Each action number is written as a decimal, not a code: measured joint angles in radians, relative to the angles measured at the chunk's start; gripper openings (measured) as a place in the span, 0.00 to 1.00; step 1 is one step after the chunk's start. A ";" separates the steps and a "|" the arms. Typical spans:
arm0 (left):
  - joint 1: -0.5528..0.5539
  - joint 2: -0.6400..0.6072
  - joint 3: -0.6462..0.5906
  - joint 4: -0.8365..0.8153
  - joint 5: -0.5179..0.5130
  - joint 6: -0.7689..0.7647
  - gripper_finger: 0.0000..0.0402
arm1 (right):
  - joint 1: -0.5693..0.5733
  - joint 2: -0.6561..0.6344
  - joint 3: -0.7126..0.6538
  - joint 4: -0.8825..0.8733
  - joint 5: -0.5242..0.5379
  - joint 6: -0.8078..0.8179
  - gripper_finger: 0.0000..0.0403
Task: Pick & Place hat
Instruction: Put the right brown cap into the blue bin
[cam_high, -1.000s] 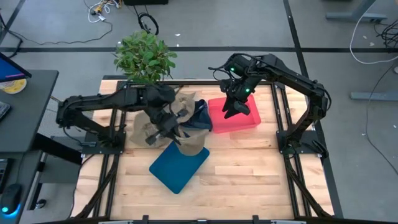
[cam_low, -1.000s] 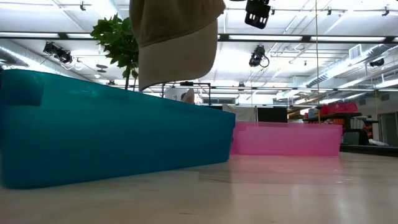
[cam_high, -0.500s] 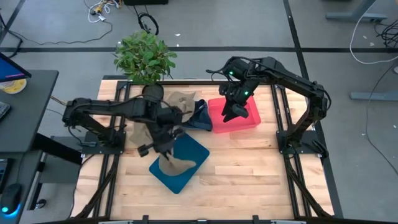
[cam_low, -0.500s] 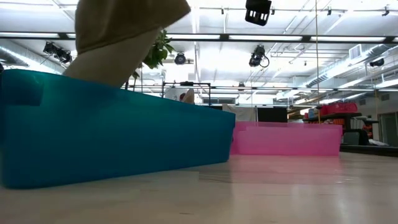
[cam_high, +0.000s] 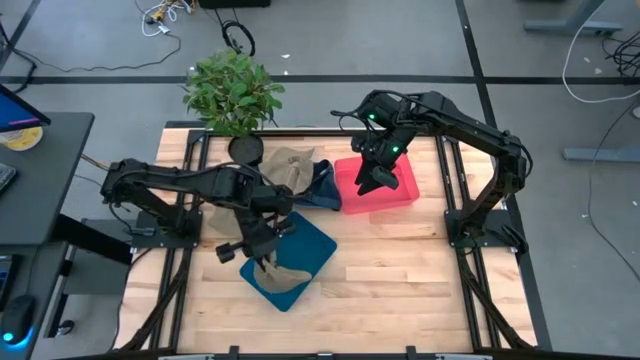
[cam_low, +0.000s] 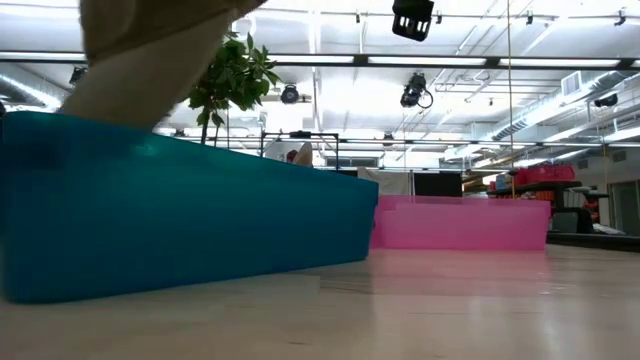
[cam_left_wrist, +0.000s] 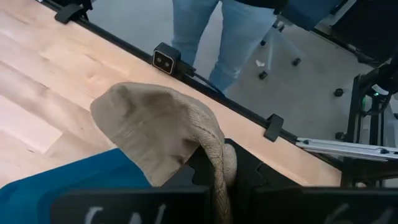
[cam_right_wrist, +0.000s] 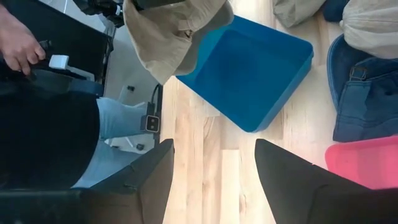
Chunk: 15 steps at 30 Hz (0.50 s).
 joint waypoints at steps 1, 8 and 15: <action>-0.003 0.000 0.000 0.004 0.002 -0.001 0.05 | 0.000 0.000 0.000 0.000 0.000 -0.002 0.56; -0.009 0.039 0.000 0.039 0.007 -0.056 0.05 | 0.000 0.000 0.000 -0.001 0.000 -0.025 0.56; -0.026 0.113 -0.001 0.036 -0.006 -0.060 0.05 | 0.000 0.000 0.000 -0.015 0.000 -0.046 0.56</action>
